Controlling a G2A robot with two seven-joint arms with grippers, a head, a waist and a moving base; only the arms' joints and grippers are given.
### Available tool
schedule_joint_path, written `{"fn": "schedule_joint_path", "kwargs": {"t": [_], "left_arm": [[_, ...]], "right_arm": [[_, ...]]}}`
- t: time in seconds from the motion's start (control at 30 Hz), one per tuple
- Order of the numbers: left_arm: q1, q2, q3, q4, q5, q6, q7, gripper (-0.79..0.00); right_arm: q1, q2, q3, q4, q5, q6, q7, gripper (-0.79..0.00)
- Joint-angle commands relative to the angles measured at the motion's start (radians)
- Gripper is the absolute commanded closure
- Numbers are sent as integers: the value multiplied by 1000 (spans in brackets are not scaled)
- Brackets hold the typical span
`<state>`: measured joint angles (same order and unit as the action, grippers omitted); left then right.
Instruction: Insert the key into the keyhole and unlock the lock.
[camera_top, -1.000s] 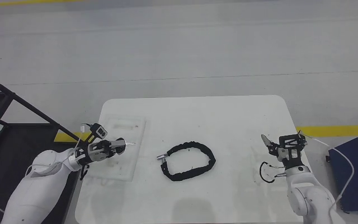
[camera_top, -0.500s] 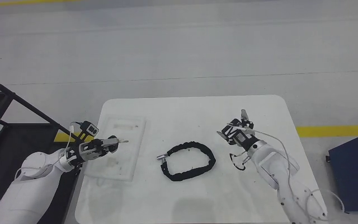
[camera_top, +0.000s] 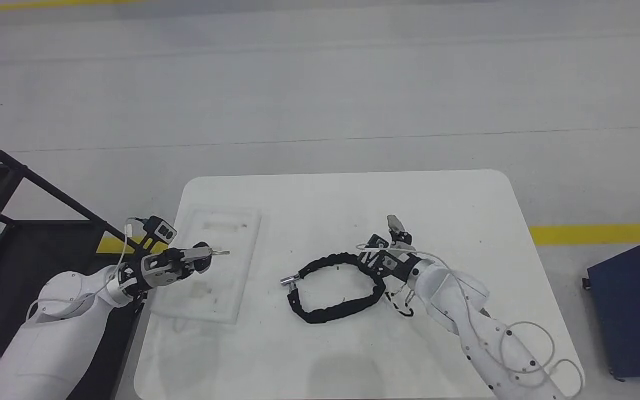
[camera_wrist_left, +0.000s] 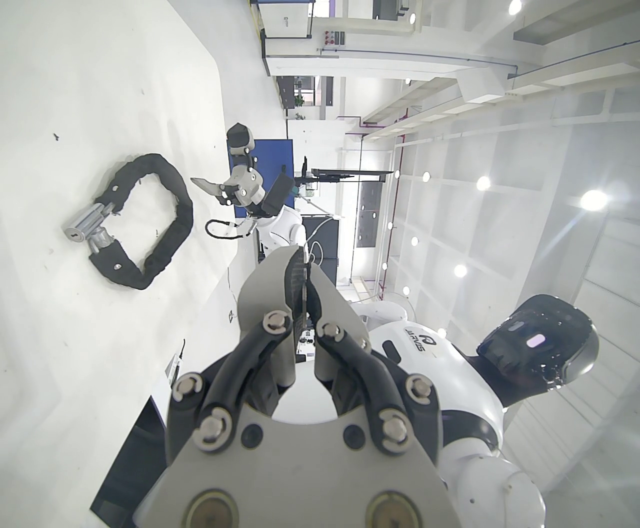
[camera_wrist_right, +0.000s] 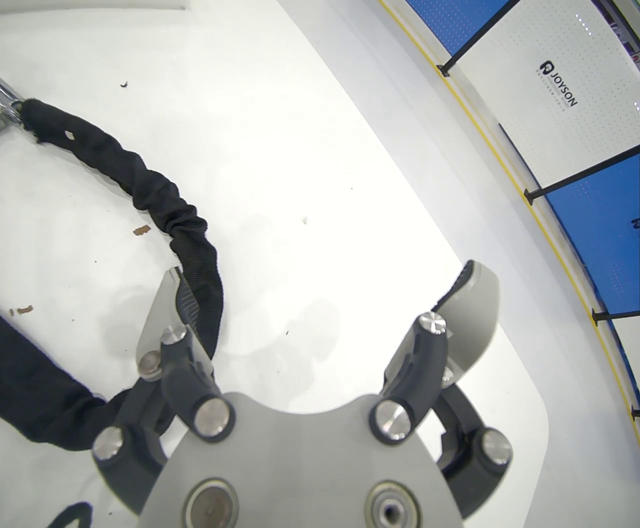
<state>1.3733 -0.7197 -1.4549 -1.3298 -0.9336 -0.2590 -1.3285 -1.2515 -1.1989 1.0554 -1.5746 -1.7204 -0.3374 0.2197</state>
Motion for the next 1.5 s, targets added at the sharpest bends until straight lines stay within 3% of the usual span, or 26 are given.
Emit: {"fn": "schedule_joint_path", "kwargs": {"t": [0.0, 0.37, 0.43, 0.5, 0.77, 0.97, 1.13, 1.37, 1.47], "left_arm": [[0, 0, 0, 0, 0, 0, 0, 0], [0, 0, 0, 0, 0, 0, 0, 0], [0, 0, 0, 0, 0, 0, 0, 0], [0, 0, 0, 0, 0, 0, 0, 0], [0, 0, 0, 0, 0, 0, 0, 0], [0, 0, 0, 0, 0, 0, 0, 0], [0, 0, 0, 0, 0, 0, 0, 0], [0, 0, 0, 0, 0, 0, 0, 0], [0, 0, 0, 0, 0, 0, 0, 0]], "right_arm": [[0, 0, 0, 0, 0, 0, 0, -785], [-7, -1, 4, 3, 25, 2, -9, -785], [-9, 2, 26, 3, 62, -28, -21, -785], [12, 6, 27, 0, 69, -126, -15, -785], [218, -21, -61, 131, 290, -459, -62, -785], [420, -69, -212, 260, 354, -616, 61, -785], [545, -115, -340, 337, 313, -658, 117, -785], [671, -178, -505, 448, 379, -675, 120, -785], [720, -200, -552, 482, 341, -674, 134, -736]]}}
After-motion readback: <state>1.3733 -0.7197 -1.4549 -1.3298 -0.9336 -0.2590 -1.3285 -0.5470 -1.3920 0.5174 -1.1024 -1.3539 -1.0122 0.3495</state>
